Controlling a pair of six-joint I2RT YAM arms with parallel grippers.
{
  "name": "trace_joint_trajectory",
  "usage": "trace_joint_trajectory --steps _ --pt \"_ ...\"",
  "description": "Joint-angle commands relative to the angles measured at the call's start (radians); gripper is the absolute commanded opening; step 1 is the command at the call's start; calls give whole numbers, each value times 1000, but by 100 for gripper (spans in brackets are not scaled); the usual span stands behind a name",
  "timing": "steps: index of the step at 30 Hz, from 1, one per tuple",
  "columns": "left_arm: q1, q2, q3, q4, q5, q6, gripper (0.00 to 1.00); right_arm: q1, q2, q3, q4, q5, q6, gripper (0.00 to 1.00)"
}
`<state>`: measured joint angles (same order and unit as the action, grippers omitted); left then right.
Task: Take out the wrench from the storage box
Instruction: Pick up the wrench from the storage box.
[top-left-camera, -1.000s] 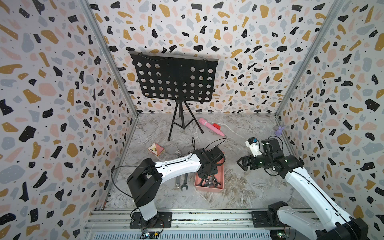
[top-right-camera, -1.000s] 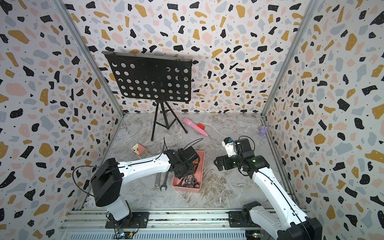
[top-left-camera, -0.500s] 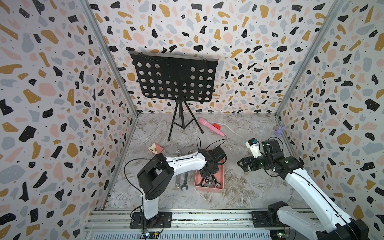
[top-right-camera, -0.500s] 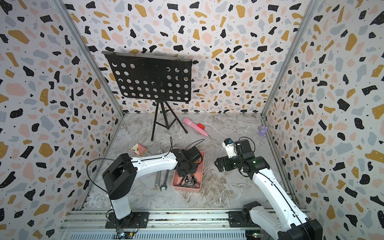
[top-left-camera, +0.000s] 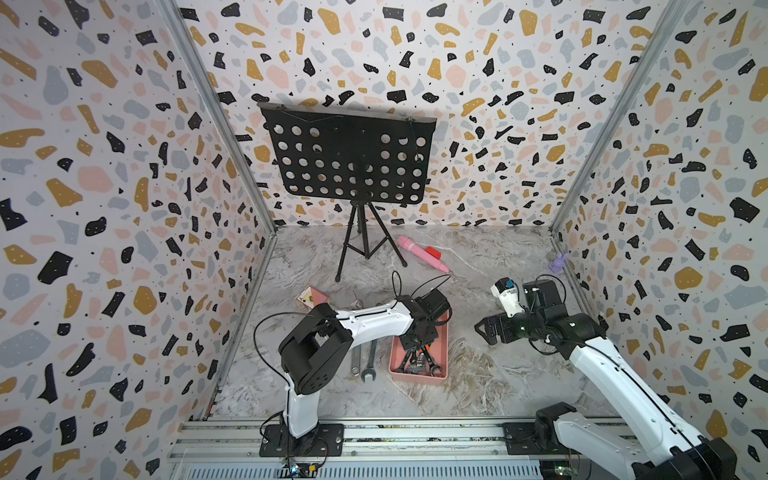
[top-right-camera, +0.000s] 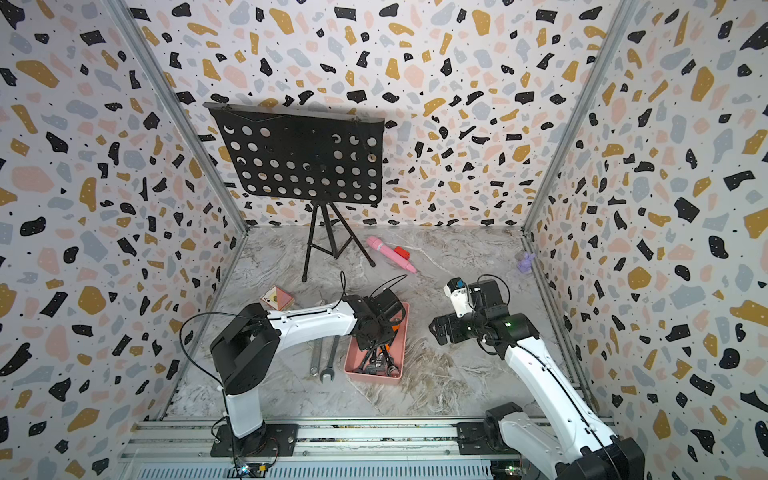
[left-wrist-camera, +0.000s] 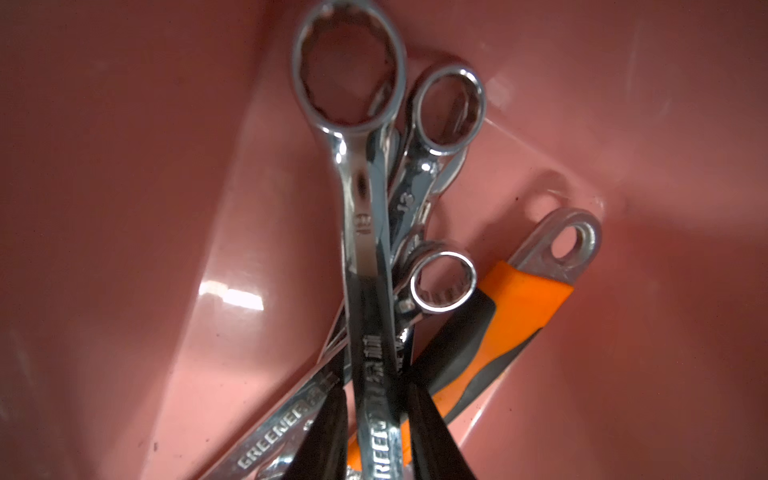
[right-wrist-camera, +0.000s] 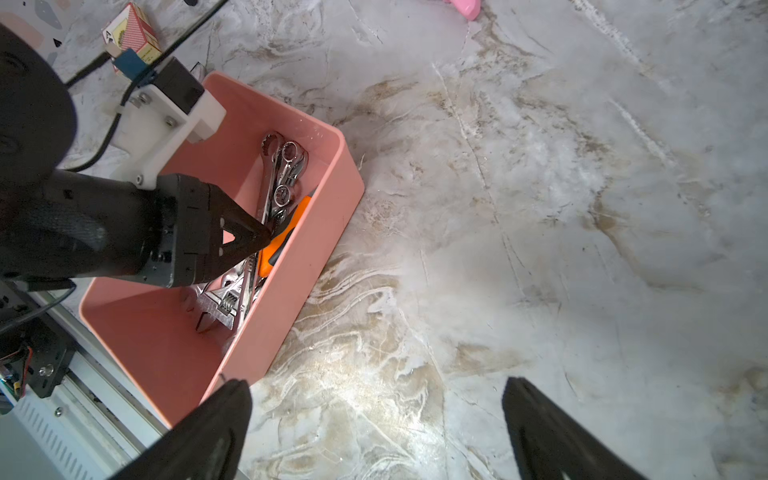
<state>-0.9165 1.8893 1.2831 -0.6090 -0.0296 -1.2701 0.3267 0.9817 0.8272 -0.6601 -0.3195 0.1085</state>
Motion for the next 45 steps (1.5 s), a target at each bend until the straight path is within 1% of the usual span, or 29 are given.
trace_joint_trajectory --steps 1,3,5,6,9,11,14,18,21,27,33,39,44,45 --pt "4 49 -37 37 39 -3 26 2 -20 -7 -3 4 -2 100" --pt "3 52 -48 46 53 -8 22 2 -23 -9 -4 5 -4 100" --pt "4 39 -48 44 45 -5 15 2 -26 -12 -4 7 -3 100" --pt "4 30 -49 42 36 -3 13 1 -28 -12 -4 7 -1 100" --pt "5 4 -45 35 25 5 10 0 -26 -14 -2 6 1 100" --pt "7 -8 -43 33 31 11 0 -1 -26 -14 0 7 1 100" --pt "7 -33 -26 32 28 38 0 0 -26 -11 -1 10 1 100" --pt "6 -80 -1 9 -10 98 0 0 -29 -8 0 18 -1 100" --pt "6 -114 -2 -9 -29 109 0 -1 -26 -5 2 19 1 100" --pt "3 -174 -9 -28 -30 125 0 0 -24 3 3 22 -1 100" --pt "1 -231 34 -99 -60 181 0 0 -25 4 3 22 1 100" --pt "0 -267 126 -229 -107 291 0 0 -20 10 8 15 2 100" --pt "18 -292 200 -361 -136 425 0 0 -23 16 24 1 2 100" --pt "28 -301 205 -386 -141 483 0 0 -25 17 36 -19 5 100"
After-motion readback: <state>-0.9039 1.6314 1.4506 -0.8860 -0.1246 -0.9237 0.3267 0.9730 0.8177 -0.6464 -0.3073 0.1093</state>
